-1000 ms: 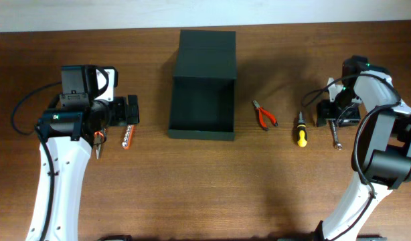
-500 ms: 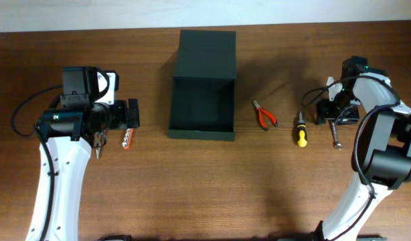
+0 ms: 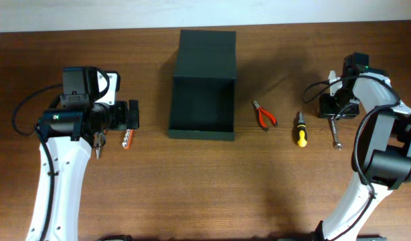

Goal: Pack container
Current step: 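Lower right gripper and grasp the silver wrench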

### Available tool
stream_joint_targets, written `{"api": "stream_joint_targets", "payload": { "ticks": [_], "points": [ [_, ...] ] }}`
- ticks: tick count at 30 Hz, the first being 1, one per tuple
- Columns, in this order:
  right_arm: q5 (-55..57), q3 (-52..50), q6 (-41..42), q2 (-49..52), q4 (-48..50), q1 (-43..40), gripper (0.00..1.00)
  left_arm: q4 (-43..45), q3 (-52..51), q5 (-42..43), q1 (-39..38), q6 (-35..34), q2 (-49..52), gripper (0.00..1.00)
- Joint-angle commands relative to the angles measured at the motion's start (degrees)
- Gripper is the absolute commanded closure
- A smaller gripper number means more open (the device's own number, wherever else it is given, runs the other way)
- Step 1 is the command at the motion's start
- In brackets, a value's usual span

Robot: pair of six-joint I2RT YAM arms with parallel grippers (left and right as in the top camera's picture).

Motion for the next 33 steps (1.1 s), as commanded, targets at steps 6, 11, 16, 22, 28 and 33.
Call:
{"api": "stream_joint_targets", "payload": {
  "ticks": [6,11,16,22,28,33],
  "points": [
    [2.7,-0.9,0.4,0.7,-3.4,-0.3,0.62,0.5,0.7,-0.2,0.2,1.6,0.4,0.01],
    [2.8,-0.9,0.5,0.7,-3.9,-0.3,0.69,0.5,0.7,-0.2,0.2,1.5,0.4,0.01],
    [2.9,-0.9,0.5,0.7,-2.8,-0.3,0.75,0.5,0.7,-0.2,0.2,1.6,0.4,0.01],
    [2.9,-0.9,0.5,0.7,-0.3,-0.3,0.77,0.5,0.7,-0.2,0.2,1.6,0.4,0.01],
    [2.9,-0.9,0.5,0.7,0.2,-0.3,0.85,0.5,0.7,-0.2,0.2,1.6,0.4,0.01],
    [3.1,-0.9,0.4,0.7,0.2,-0.3,0.9,0.6,0.7,-0.2,0.2,1.6,0.4,0.01]
  ]
}}
